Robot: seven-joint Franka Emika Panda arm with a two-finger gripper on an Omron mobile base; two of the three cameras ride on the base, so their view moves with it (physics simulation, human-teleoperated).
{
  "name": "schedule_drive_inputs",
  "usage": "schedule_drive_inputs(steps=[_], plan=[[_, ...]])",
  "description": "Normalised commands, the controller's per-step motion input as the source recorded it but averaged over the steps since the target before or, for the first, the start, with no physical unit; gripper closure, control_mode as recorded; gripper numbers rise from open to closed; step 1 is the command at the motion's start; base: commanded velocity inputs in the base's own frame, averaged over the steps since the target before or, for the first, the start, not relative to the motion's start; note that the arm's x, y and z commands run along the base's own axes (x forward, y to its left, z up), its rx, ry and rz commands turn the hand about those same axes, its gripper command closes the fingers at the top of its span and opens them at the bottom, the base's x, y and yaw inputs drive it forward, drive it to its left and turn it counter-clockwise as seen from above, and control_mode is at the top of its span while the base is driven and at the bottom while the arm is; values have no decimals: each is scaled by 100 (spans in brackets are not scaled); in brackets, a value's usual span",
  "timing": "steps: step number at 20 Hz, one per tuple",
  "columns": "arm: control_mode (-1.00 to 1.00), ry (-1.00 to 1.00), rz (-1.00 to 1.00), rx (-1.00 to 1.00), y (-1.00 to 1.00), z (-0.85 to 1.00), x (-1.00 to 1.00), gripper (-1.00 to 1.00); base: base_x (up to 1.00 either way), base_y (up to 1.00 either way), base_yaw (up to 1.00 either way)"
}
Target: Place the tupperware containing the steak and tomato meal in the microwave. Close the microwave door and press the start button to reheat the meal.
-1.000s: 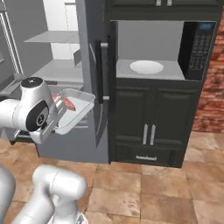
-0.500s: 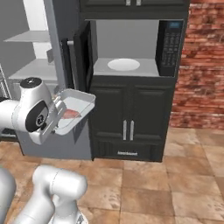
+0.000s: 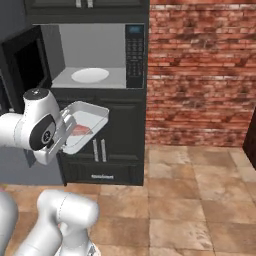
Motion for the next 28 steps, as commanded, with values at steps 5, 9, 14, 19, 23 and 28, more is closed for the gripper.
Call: schedule_drive_inputs(steps=[5, 9, 14, 19, 23, 28], plan=[[100, 0, 0, 0, 0, 0, 0, 100, 100, -75, 23], [100, 0, 0, 0, 0, 0, 0, 100, 65, -30, 41], [100, 0, 0, 0, 0, 0, 0, 100, 81, 14, 54], [100, 0, 0, 0, 0, 0, 0, 100, 90, -13, 45], [100, 0, 0, 0, 0, 0, 0, 100, 22, 0, 35], [100, 0, 0, 0, 0, 0, 0, 100, 26, -18, 37]])
